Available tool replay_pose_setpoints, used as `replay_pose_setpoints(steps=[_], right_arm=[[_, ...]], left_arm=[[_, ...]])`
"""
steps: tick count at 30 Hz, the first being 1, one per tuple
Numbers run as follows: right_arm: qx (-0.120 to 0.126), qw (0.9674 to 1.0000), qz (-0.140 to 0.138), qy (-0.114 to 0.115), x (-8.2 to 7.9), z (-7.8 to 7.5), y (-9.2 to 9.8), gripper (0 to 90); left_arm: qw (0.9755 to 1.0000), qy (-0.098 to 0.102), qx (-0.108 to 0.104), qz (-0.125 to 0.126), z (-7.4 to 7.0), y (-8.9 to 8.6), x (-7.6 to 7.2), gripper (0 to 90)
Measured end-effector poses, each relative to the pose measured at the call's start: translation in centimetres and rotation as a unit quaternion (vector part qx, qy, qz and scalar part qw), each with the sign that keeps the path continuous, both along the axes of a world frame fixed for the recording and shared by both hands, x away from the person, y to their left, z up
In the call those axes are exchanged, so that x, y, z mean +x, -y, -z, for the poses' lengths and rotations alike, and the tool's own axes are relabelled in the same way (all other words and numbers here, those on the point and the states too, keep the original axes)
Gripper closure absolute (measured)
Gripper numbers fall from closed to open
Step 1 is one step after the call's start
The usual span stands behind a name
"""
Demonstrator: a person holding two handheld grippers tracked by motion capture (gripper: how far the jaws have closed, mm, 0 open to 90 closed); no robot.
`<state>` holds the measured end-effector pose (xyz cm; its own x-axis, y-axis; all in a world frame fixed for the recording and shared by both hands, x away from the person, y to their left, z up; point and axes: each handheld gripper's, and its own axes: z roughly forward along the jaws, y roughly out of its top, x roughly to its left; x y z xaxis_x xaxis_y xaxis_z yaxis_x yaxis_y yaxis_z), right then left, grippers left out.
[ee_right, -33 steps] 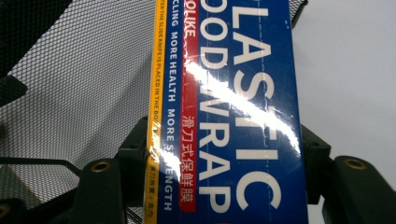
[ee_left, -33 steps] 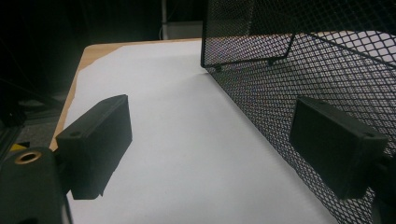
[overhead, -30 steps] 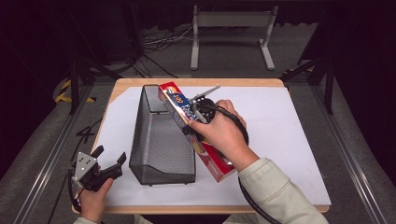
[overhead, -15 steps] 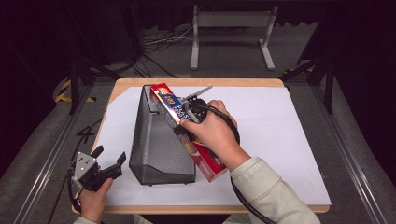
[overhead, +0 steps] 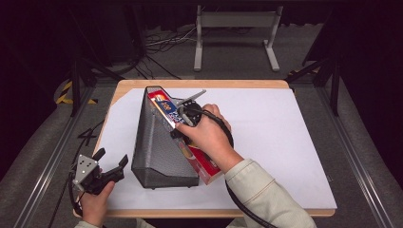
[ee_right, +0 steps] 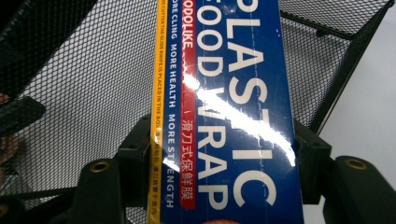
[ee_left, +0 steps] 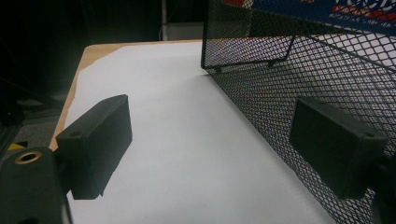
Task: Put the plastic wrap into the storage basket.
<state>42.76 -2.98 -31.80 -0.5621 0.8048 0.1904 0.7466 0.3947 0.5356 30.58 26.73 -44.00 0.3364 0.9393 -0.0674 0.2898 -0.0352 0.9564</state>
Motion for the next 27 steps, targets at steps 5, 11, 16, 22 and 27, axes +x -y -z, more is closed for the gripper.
replay_pose_setpoints(steps=[5, 11, 16, 22, 27], right_arm=[[-0.009, 0.9999, 0.002, -0.005, 0.2, 0.8, -0.6, 38.9], [-0.022, 0.9997, 0.007, -0.010, 0.5, 1.5, -1.0, 38.9], [-0.032, 0.9993, 0.011, -0.018, 0.7, 2.0, -1.3, 38.9], [-0.046, 0.9986, 0.015, -0.022, 0.9, 2.7, -1.6, 38.9], [-0.059, 0.9979, 0.017, -0.023, 0.9, 2.8, -1.8, 38.9]], left_arm=[[1.0000, -0.002, -0.001, 0.002, 0.0, 0.0, 0.0, 14.1], [1.0000, -0.002, -0.001, 0.002, 0.0, 0.0, 0.0, 14.1], [1.0000, -0.002, -0.001, 0.001, 0.1, 0.0, 0.1, 14.1], [1.0000, -0.003, 0.000, 0.001, 0.1, 0.0, 0.1, 14.1], [1.0000, -0.004, 0.000, 0.002, 0.1, 0.1, 0.1, 14.1]])
